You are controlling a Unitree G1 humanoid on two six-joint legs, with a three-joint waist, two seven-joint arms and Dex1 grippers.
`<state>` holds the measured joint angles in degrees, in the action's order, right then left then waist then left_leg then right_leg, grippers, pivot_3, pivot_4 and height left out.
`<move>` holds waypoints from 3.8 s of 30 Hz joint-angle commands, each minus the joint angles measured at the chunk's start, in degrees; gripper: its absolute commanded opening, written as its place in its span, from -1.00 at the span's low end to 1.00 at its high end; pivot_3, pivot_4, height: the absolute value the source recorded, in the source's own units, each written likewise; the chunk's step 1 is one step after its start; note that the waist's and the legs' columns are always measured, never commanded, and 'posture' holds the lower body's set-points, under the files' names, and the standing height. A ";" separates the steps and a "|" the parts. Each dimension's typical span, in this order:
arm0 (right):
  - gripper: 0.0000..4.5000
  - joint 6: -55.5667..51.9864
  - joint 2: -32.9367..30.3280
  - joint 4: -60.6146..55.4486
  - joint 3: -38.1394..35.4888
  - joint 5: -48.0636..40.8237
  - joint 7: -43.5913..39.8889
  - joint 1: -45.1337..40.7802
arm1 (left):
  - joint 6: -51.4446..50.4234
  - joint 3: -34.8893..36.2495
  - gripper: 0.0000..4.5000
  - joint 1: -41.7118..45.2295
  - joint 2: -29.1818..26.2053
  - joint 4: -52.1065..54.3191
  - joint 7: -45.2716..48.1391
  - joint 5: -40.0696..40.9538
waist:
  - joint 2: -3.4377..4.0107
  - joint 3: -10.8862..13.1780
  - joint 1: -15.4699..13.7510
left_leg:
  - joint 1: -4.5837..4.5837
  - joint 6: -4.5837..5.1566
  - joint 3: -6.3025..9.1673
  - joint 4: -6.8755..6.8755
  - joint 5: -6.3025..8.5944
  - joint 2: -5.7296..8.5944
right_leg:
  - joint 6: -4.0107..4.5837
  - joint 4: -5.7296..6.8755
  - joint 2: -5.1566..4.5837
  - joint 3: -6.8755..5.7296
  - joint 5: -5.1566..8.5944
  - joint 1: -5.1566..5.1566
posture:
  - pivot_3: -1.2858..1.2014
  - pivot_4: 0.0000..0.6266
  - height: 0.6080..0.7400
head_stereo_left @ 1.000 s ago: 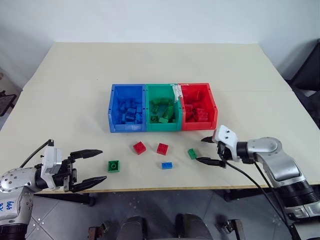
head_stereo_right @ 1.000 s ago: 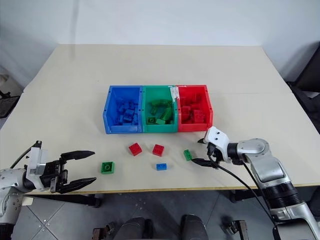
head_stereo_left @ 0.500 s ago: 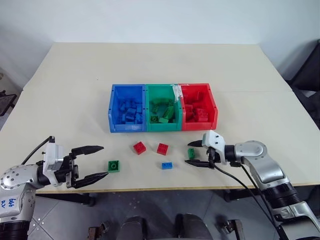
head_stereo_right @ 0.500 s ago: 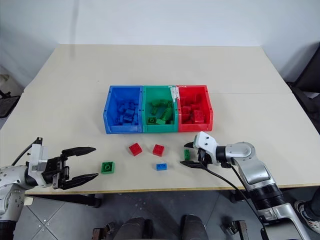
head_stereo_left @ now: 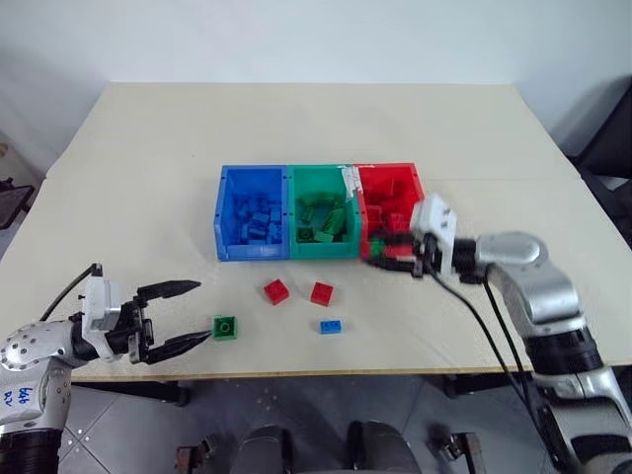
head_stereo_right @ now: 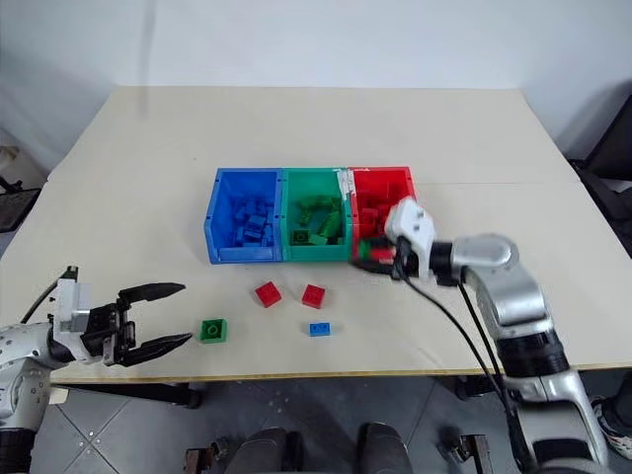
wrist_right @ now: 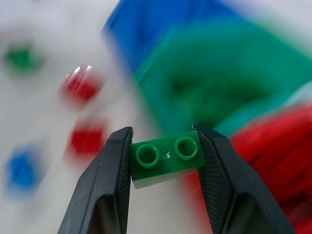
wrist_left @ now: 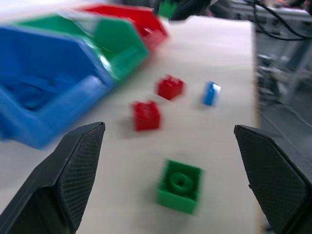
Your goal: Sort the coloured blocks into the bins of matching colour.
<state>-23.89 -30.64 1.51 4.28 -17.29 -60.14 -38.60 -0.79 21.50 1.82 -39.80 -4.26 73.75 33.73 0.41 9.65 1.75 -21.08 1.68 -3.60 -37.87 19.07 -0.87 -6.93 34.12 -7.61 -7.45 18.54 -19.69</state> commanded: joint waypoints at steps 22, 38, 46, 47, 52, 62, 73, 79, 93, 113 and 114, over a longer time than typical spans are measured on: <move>0.99 12.72 7.58 18.13 1.55 4.33 0.23 -11.99 | 1.22 1.32 1.00 6.71 5.16 1.60 -11.82 1.96 | -0.06 -0.03 -0.38 | -0.07 0.04 0.19 -0.09 -0.02 0.20 | -0.03 0.81 0.12 -0.09 -0.02 -0.25 | 0.03 -0.52 1.00; 0.99 10.79 -22.56 -1.21 -1.83 -0.61 -20.48 20.85 | 2.66 -7.67 1.00 9.57 -5.31 -11.10 15.49 -1.84 | -0.01 0.01 -0.23 | -0.03 0.07 -0.16 0.03 0.00 0.08 | -0.05 -0.14 0.10 -0.21 -0.02 0.02 | 0.03 -0.52 1.00; 0.99 11.88 -25.96 -3.24 -4.61 -0.64 -19.42 26.11 | 4.37 -9.53 1.00 9.05 -7.14 -13.02 18.30 -1.66 | -0.01 0.02 -0.31 | -0.02 0.08 -0.13 -0.01 0.00 0.07 | -0.05 -0.18 -0.01 -0.10 -0.02 0.07 | 0.03 -0.52 1.00; 0.99 11.35 -25.51 -3.85 -4.22 -0.71 -19.04 25.62 | 4.45 -9.53 1.00 8.97 -7.16 -12.89 18.19 -1.55 | -0.01 0.02 -0.32 | -0.03 0.08 -0.11 -0.01 0.00 0.06 | -0.05 -0.17 -0.01 -0.05 -0.02 0.06 | 0.03 -0.52 1.00; 0.99 8.93 -22.25 -6.49 -0.99 -0.47 -17.37 22.39 | 3.95 -8.79 1.00 7.34 -7.24 -10.65 16.93 -0.58 | -0.01 0.02 -0.31 | -0.04 0.07 -0.07 -0.01 0.00 0.05 | -0.05 -0.16 -0.03 -0.04 -0.02 0.06 | 0.03 -0.52 1.00; 0.99 4.34 -11.54 -8.86 9.93 4.47 -11.13 14.54 | 2.20 -6.45 1.00 -1.13 -5.93 -2.16 12.59 1.69 | 0.00 0.03 -0.34 | -0.08 0.07 0.03 -0.02 0.01 0.09 | -0.04 -0.16 -0.10 -0.03 -0.02 0.06 | 0.03 -0.52 1.00; 0.82 3.93 -0.05 -2.56 20.59 9.75 -8.77 10.64 | 2.40 -2.90 1.00 -5.04 -5.39 -0.20 10.11 1.48 | -0.11 -0.04 -0.15 | -0.04 0.07 0.11 -0.04 0.03 0.10 | -0.03 -0.06 -0.06 -0.06 -0.01 0.07 | 0.03 -0.52 1.00; -0.05 6.06 1.69 -0.91 20.00 9.94 -8.26 10.32 | 2.51 -2.45 1.00 -5.39 -5.18 0.27 9.00 1.36 | -0.10 -0.04 -0.04 | -0.01 0.03 0.10 -0.01 0.05 0.06 | -0.02 0.07 -0.02 -0.06 -0.01 -0.01 | 0.03 -0.52 1.00; -0.78 0.45 3.78 -0.78 8.80 -0.54 -8.58 -3.94 | -1.85 2.10 1.00 -3.82 -2.71 2.77 -3.31 2.78 | -0.03 0.00 0.22 | -0.02 0.01 0.09 -0.02 0.06 0.01 | -0.02 0.09 0.00 -0.05 -0.01 -0.04 | 0.03 -0.52 1.00; 0.27 26.29 31.39 45.89 5.28 8.24 7.05 -29.23 | -3.56 6.40 1.00 -6.82 3.15 10.42 -11.20 5.86 | -0.20 -0.08 1.45 | -0.09 -0.05 0.18 -0.02 0.04 0.13 | -0.02 1.42 0.06 0.10 -0.02 -0.68 | 0.03 -0.52 1.00; 0.42 27.43 31.63 46.52 5.07 9.42 10.13 -29.54 | -4.29 6.39 1.00 -7.37 3.14 10.94 -11.80 5.92 | -0.20 -0.08 1.52 | -0.09 -0.06 0.18 -0.01 0.03 0.13 | -0.02 1.41 0.06 0.11 -0.02 -0.69 | 0.03 -0.52 1.00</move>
<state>1.10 0.66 48.20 10.90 -8.76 -53.09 -65.74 -4.53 26.20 -4.48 -36.71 4.37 62.55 38.20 0.22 9.56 3.27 -21.16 1.61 -3.43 -37.87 19.10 -0.76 -6.95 35.54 -7.55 -7.31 18.52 -20.40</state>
